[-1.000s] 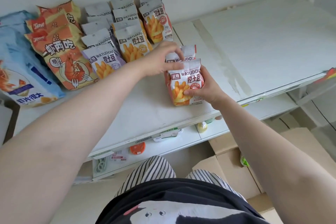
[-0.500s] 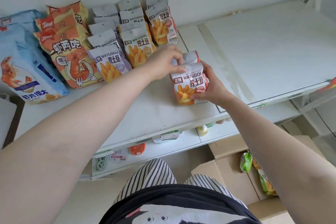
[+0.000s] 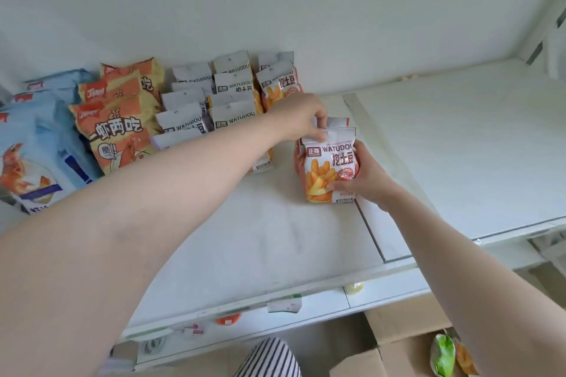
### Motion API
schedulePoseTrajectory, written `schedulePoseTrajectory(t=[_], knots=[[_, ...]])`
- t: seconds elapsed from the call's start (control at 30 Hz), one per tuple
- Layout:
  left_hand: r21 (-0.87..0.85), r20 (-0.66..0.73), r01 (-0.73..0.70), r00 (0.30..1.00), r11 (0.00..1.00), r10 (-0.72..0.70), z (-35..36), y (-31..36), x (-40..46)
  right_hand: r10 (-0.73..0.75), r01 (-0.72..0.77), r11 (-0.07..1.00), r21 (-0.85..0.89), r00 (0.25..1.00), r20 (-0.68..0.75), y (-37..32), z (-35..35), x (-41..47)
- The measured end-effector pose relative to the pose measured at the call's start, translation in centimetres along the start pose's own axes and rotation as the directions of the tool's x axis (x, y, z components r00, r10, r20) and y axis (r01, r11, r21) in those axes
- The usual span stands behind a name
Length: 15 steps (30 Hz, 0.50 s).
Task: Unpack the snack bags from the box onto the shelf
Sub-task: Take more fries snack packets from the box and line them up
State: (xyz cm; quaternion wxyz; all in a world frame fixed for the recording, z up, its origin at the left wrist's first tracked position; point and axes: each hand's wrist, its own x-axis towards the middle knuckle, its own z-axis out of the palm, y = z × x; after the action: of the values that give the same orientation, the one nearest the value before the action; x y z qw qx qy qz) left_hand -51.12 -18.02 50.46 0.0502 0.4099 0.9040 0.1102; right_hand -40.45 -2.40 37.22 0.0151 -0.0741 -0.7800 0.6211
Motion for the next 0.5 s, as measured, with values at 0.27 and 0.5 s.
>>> schedulePoseTrajectory(t=[0.27,0.5], knots=[[0.104,-0.020,0.029,0.999,0.994,-0.027,-1.6,-4.8,3.6,-0.069,0.076,0.995,-0.067,0.993,0.095,-0.8,0.7,8.8],[0.126,-0.019,0.093,0.996,0.988,-0.091,-2.0,-9.1,5.7,-0.131,0.137,0.990,-0.042,0.984,0.118,-0.7,3.2,13.5]])
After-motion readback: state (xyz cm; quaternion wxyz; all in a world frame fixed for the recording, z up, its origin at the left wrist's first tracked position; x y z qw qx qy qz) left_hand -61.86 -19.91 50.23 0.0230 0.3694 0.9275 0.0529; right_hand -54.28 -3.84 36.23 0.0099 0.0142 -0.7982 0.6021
